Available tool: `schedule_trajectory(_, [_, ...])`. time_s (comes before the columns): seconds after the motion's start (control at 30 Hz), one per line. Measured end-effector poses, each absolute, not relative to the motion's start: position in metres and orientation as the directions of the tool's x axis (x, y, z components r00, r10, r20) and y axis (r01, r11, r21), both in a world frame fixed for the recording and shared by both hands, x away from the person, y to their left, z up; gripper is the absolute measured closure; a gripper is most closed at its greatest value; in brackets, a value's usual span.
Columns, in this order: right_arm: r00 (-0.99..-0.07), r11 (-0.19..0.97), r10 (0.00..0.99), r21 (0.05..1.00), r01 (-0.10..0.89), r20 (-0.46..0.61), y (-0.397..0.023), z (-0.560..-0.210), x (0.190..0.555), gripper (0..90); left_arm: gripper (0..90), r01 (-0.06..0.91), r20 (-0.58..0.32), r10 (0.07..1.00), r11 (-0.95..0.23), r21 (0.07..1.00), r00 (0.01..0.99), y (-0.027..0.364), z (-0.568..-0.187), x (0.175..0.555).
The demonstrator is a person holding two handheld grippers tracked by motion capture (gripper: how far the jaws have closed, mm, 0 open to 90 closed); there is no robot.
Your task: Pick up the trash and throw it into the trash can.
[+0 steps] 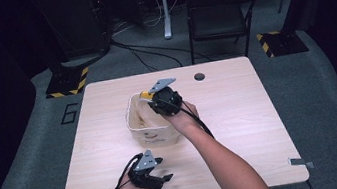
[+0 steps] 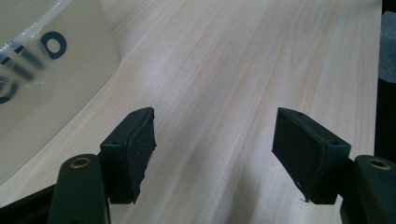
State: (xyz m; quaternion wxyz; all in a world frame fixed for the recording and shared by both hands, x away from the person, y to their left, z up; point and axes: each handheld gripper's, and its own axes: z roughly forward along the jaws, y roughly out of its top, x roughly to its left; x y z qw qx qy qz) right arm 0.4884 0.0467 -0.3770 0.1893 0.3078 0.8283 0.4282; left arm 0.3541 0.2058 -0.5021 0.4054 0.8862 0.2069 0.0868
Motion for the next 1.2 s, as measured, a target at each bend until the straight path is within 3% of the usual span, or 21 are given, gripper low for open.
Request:
schedule_trajectory(0.37, [-0.73, 0.419, 0.683, 0.834, 0.358, -0.029, 0.036, -0.378, 0.481, 63.8, 29.2, 0.295, -0.012, 0.433, -0.593, 0.749, 0.901, 0.204, -0.503, 0.355])
schedule_trajectory(0.93, [-0.736, 0.398, 0.674, 0.87, 0.289, -0.063, 0.012, -0.354, 0.463, 50.2, 29.2, 0.278, -0.002, 0.415, -0.605, 0.746, 0.91, 0.199, -0.502, 0.357])
schedule_trajectory(1.2, [-0.736, 0.382, 0.672, 0.89, 0.25, -0.081, -0.023, -0.351, 0.447, 47.4, 29.2, 0.279, 0.001, 0.42, -0.604, 0.746, 0.908, 0.198, -0.503, 0.358])
